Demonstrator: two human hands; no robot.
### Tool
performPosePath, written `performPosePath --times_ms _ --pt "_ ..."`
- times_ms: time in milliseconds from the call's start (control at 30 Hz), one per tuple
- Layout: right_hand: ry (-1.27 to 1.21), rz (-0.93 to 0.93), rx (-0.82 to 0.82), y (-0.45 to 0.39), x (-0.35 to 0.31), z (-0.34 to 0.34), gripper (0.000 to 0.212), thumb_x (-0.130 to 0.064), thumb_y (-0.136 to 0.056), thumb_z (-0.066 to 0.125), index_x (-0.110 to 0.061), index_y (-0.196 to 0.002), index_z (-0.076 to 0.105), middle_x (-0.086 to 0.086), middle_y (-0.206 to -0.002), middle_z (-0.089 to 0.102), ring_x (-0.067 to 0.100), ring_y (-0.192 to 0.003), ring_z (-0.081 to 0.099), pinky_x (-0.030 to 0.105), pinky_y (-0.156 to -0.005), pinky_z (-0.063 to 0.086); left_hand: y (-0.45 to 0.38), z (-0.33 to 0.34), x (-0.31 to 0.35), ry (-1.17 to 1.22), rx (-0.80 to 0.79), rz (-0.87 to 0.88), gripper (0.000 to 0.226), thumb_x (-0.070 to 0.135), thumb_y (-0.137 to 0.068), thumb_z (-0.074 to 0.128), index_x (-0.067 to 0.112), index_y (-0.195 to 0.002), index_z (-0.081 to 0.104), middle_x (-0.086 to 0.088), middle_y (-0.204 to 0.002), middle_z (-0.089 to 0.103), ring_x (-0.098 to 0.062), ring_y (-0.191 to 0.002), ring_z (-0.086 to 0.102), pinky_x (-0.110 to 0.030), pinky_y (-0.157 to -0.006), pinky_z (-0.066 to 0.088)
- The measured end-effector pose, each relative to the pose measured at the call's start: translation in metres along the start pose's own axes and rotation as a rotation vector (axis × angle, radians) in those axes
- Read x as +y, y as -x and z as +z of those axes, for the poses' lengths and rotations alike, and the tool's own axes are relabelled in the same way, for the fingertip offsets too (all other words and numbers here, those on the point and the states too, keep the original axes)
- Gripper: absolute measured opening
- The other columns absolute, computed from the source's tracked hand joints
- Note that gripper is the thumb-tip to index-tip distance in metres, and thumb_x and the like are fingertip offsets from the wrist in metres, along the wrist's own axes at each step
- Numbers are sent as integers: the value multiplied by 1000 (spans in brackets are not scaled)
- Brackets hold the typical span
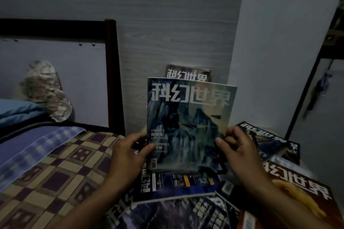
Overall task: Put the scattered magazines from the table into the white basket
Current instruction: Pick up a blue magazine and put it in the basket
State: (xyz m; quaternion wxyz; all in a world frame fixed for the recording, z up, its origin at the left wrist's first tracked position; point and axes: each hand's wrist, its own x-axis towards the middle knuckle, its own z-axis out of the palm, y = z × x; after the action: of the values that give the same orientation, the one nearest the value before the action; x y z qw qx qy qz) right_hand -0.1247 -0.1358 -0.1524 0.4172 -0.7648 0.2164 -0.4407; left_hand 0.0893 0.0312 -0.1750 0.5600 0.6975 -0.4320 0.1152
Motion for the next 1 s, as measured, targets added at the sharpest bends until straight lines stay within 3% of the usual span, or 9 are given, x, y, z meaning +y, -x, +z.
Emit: performPosePath --times_ms 67,167,233,434,600,667,800,900,1001 --pt "2 -25 30 -11 -2 1 13 -13 -93 63 -21 -85 57 6 -82 70 25 -79 69 54 -71 58 -9 4 -3 46 18 -17 23 17 -77 79 26 -97 70 25 -83 63 16 -81 60 0 -65 43" --pt "-50 -79 81 -42 -12 2 16 -12 -93 63 -27 -87 65 -3 -82 71 15 -67 69 33 -56 58 -42 10 1 109 32 -64 23 21 -82 74 26 -104 68 13 -89 68 -3 -84 67 -26 -76 57" --pt "-75 -151 145 -72 -23 4 18 -12 -93 63 -29 -90 67 -3 -81 71 13 -61 66 24 -52 54 -79 14 8 186 71 -75 27 22 -83 74 26 -109 67 9 -90 70 -13 -87 69 -34 -79 58" --pt "-111 -214 312 -168 -23 18 11 -14 -92 65 -21 -98 70 -4 -88 70 12 -56 64 22 -51 52 -194 50 9 298 102 -136 28 19 -85 74 19 -113 70 11 -89 69 -13 -88 70 -32 -80 60" --pt "40 -79 275 -206 39 36 17 -21 -89 68 -16 -105 73 -1 -96 73 24 -82 70 47 -76 60 -237 102 -38 208 50 -286 23 19 -85 74 15 -108 73 -3 -98 74 -20 -91 70 -43 -89 57" --pt "68 -33 275 -209 64 39 12 -22 -89 67 -19 -100 73 -4 -92 72 24 -81 70 50 -76 60 -238 118 -57 195 15 -335 29 19 -84 76 11 -111 73 -5 -104 75 -22 -94 70 -43 -91 57" --pt "100 71 269 -207 99 44 5 -21 -88 70 -19 -91 73 -4 -80 73 19 -68 72 48 -72 61 -226 139 -86 99 -33 -355 30 19 -81 78 10 -110 74 -6 -104 76 -18 -89 71 -40 -89 58" --pt "145 111 266 -208 109 45 3 -19 -84 75 -16 -83 75 -3 -72 73 15 -64 72 42 -71 62 -220 143 -97 -46 -61 -275 24 19 -79 79 15 -102 76 0 -95 77 -2 -70 65 -21 -71 56" --pt "180 129 272 -213 110 44 14 -18 -81 78 -18 -69 72 -2 -65 72 13 -58 70 33 -63 60 -221 143 -99 -91 -83 -257 20 19 -79 80 14 -98 77 -1 -93 77 -9 -75 67 -26 -79 57"
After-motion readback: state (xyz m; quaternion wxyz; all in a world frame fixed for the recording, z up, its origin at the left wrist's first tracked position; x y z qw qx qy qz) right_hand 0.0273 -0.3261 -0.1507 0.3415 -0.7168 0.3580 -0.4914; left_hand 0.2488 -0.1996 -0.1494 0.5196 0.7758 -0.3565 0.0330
